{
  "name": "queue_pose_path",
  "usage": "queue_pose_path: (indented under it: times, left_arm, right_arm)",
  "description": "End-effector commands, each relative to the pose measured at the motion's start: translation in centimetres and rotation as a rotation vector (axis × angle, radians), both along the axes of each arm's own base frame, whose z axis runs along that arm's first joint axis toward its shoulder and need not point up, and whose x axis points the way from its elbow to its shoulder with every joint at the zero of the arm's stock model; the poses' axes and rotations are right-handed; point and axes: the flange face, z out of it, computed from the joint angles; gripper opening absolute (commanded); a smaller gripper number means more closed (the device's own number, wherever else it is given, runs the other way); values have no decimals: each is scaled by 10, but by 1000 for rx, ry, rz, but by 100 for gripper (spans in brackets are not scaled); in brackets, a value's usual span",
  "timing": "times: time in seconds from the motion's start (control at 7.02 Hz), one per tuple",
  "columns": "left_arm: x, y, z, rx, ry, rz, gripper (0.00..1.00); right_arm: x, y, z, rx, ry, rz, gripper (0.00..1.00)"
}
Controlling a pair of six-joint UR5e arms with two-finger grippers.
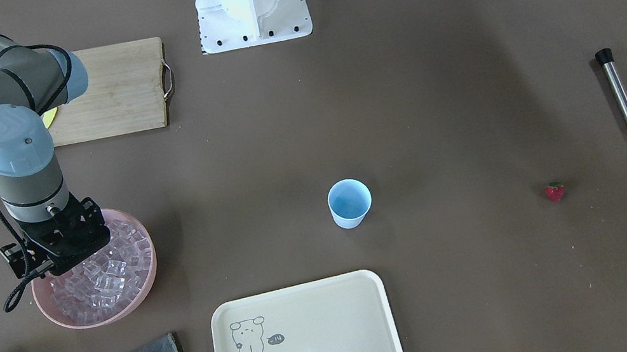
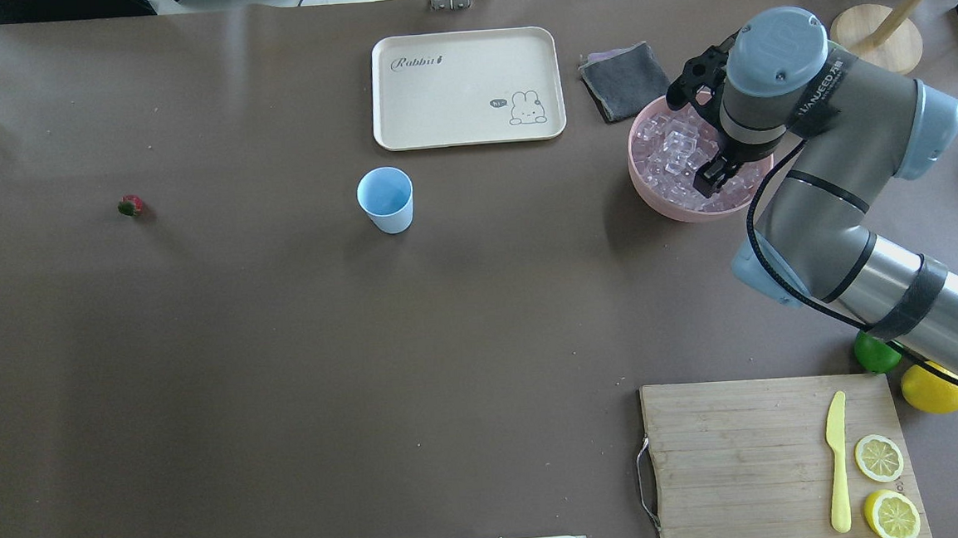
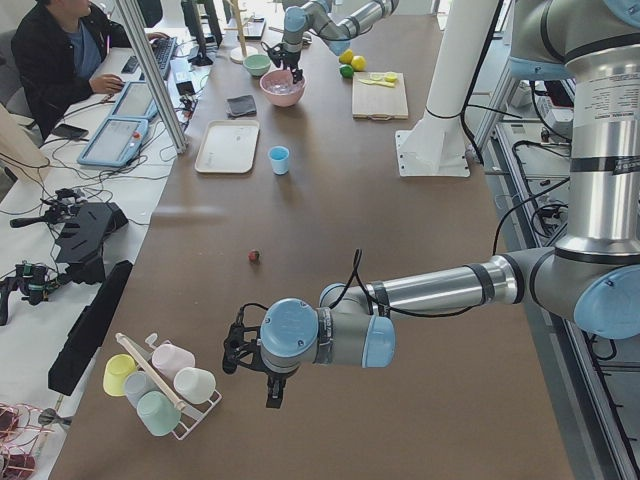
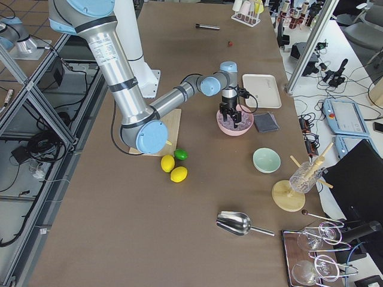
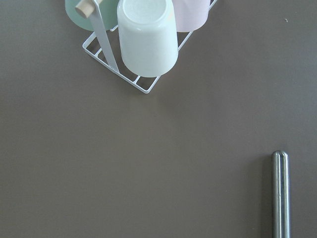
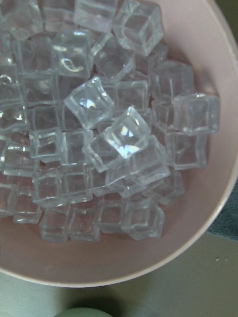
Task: Mash ice and strawberries in cup
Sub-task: 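Lower the right gripper into the ice and grasp an ice cube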
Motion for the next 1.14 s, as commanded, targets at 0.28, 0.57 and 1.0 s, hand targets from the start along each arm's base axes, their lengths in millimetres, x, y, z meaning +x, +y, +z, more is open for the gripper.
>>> queue_pose_path:
  times: [0.28, 0.57, 1.0]
  left_arm:
    - [0, 0, 0, 2, -1, 2, 99]
    - [0, 1, 1, -1, 0, 0, 99]
    - [0, 1, 1, -1, 0, 0, 99]
  right_arm:
    - [-11, 10, 4, -70, -17, 109, 90]
    - [-14, 14, 6, -71, -17, 104, 81]
    - [-10, 13, 4, -66, -19, 108, 74]
